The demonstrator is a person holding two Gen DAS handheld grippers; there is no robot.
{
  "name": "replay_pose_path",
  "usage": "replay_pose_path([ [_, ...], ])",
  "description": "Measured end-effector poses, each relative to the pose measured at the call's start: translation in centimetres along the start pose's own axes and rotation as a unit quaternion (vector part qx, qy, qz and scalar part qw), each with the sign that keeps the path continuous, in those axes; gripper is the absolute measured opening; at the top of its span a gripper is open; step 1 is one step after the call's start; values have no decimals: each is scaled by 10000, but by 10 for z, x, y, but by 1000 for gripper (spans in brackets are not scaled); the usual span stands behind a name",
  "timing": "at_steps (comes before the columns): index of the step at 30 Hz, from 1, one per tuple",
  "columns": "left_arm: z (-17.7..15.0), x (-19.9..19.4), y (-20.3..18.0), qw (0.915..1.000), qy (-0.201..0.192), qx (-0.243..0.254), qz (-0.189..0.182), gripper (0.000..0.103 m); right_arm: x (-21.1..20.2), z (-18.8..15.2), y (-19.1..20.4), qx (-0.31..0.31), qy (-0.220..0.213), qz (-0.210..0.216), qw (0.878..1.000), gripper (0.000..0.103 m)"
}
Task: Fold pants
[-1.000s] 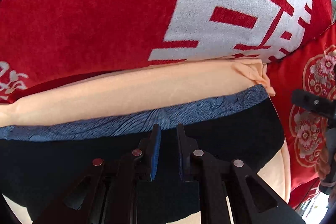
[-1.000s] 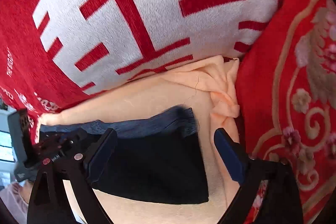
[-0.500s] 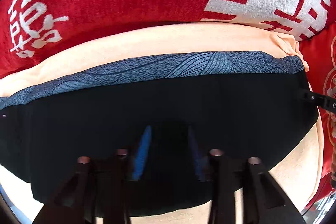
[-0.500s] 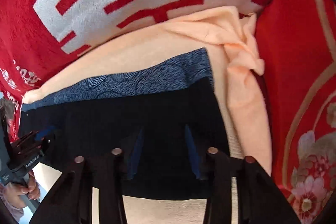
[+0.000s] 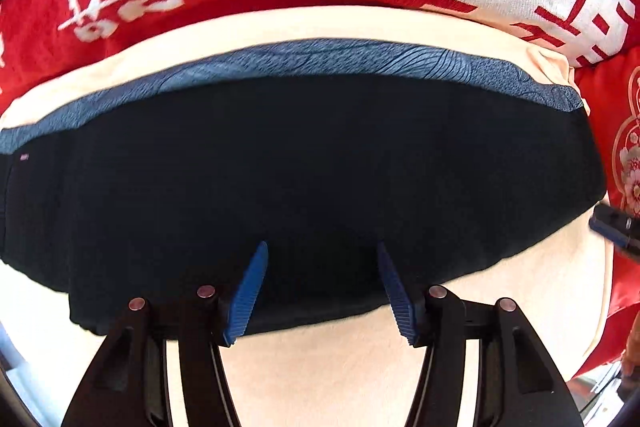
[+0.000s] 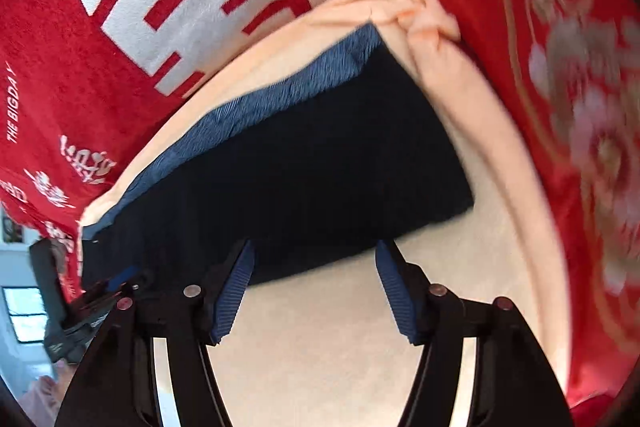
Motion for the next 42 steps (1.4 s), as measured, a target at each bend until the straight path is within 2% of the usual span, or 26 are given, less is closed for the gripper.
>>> replay_pose_path([
  [6,-11,-14,27,9995,-64,-266,143,59,13,-42,10,274,365,309,9985,67],
  [9,-15,-23,45,9993,-95,-308,202,59,17,-50,27,228,408,369,9982,67],
  [11,-15,-27,54,9992,-118,-328,205,59,22,-47,36,191,379,376,9984,67],
  [14,5,-38,72,9980,-428,-407,231,59,21,-34,54,-5,244,444,9987,67],
  [16,23,-36,77,9970,-548,-490,223,59,26,-10,76,-314,27,406,9987,60],
  [17,36,-34,83,9964,-623,-521,250,59,31,5,88,-501,-100,339,9981,56],
  [21,83,-14,97,9932,-916,-521,497,59,52,56,105,-826,-506,-195,9951,56],
  [22,90,-9,100,9929,-936,-533,509,59,57,65,109,-863,-573,-203,9944,55],
  [24,101,4,109,9926,-922,-531,580,59,70,78,116,-1065,-584,-259,9923,47],
  [26,104,24,112,9937,-767,-461,676,59,85,84,116,-1284,-472,-511,9893,45],
  [27,102,29,114,9940,-733,-431,682,60,93,86,112,-1351,-394,-676,9877,37],
  [28,101,29,117,9932,-830,-390,713,67,96,89,107,-1420,-413,-797,9858,30],
  [29,103,29,117,9923,-894,-347,785,74,94,94,104,-1510,-536,-939,9826,17],
  [31,99,30,118,9922,-928,-243,796,75,85,108,84,-1529,-778,-1725,9699,18],
  [32,95,28,124,9926,-926,-246,748,75,80,114,71,-1364,-841,-1945,9677,21],
  [33,94,27,125,9930,-903,-243,723,75,75,116,59,-1047,-861,-1859,9732,21],
  [35,85,20,128,9932,-877,-214,741,75,61,114,49,-486,-886,-1292,9865,21],
  [37,83,17,120,9931,-861,-223,763,75,43,100,48,-261,-943,-875,9913,25],
  [39,73,1,127,9940,-825,-235,683,75,24,77,45,42,-1026,-405,9939,45],
  [40,70,-6,126,9944,-818,-221,633,75,16,64,42,233,-1060,-269,9937,49],
  [42,67,-17,116,9950,-842,-117,522,75,2,37,24,736,-1114,-131,9910,51],
])
Point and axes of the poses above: each gripper's, at about its wrist camera, not at the fingertips, and x roughly the way its jaws point, y to its left, z to its top, the point moved 9 cm from there along x, roughly the way its jaws point, and after that the axes turned 3 degrees about -y, right-handed, at the moved point
